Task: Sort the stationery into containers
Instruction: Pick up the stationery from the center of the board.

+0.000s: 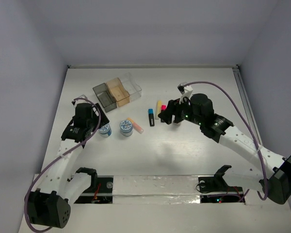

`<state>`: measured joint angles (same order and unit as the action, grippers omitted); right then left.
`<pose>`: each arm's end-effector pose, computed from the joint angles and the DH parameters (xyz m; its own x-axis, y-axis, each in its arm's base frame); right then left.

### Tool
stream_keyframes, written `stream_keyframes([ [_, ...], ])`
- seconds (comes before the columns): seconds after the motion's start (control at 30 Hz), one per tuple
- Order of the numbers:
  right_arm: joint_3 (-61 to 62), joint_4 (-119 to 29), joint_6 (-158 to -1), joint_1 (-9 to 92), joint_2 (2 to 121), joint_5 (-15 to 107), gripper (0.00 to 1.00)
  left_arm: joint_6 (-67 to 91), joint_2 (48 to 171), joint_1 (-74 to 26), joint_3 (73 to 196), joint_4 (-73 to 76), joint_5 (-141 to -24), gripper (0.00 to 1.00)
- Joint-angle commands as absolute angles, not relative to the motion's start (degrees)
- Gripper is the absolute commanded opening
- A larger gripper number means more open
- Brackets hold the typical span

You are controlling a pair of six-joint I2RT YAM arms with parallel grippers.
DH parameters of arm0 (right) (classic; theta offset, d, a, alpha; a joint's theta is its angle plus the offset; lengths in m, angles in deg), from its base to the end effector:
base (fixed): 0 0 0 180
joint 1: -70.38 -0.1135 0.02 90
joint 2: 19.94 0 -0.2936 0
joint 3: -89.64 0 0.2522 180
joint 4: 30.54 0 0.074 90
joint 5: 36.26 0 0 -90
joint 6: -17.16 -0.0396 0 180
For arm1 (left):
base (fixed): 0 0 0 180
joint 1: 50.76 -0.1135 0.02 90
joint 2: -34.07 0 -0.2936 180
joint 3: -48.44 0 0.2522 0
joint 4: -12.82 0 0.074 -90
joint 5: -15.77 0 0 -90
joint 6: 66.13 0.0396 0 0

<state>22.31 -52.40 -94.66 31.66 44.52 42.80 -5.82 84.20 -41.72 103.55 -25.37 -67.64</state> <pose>0.1919 0.1635 0.3543 -0.5160 0.0540 -0.8549 -0.6058 0.6826 0.4088 0.1764 -0.0235 0.2987 -0.5002 -0.4186 -0.7580 -0.2147 0.9080 -0.3598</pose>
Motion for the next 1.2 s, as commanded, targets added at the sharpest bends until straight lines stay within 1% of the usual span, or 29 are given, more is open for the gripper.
stream_keyframes([
  [0.0,23.76,-49.83,-92.00,31.45,43.51,45.13,0.70,-6.01,86.79,-41.44,104.22,-24.76,-67.37,0.77],
  [0.07,23.58,-50.45,-91.73,31.45,44.13,44.95,0.72,-6.01,88.90,-41.44,104.48,-24.85,-66.85,0.80],
  [0.2,23.67,-49.49,-91.82,31.45,43.87,44.25,0.73,-5.75,94.70,-41.44,104.57,-24.15,-65.96,0.80],
  [0.43,24.37,-49.13,-92.26,31.45,43.07,43.11,0.73,-5.57,100.07,-40.30,104.92,-24.32,-65.00,0.78],
  [0.63,24.99,-48.96,-92.35,31.45,42.63,42.23,0.73,-4.17,104.64,-39.77,105.36,-23.09,-62.98,0.74],
  [0.73,25.34,-48.52,-92.61,31.45,42.37,41.62,0.73,-3.99,105.70,-39.77,105.36,-22.48,-62.71,0.73],
  [0.83,25.60,-48.25,-92.61,31.45,42.19,41.97,0.73,-3.73,106.58,-39.77,105.62,-22.21,-62.19,0.64],
  [0.87,25.51,-48.25,-92.70,31.45,42.54,41.53,0.73,-3.55,106.58,-39.77,105.71,-22.04,-61.93,0.56],
  [0.93,25.60,-48.17,-92.88,31.45,42.72,41.00,0.73,-3.55,106.58,-39.77,105.88,-21.86,-61.83,0.48],
  [0.97,25.69,-48.08,-92.96,31.45,42.72,41.00,0.73,-3.46,106.58,-39.77,106.49,-21.95,-62.01,0.37],
  [1.0,25.78,-47.90,-92.88,31.45,42.81,41.26,0.73,-3.46,106.32,-39.77,107.11,-22.21,-62.01,0.31],
  [1.07,25.60,-48.08,-92.88,31.45,42.90,41.61,0.73,-3.20,105.79,-39.17,109.13,-23.52,-62.45,0.25],
  [1.17,26.04,-47.64,-92.88,31.45,42.90,42.05,0.73,-3.37,104.38,-39.16,115.27,-23.54,-62.80,0.25],
])
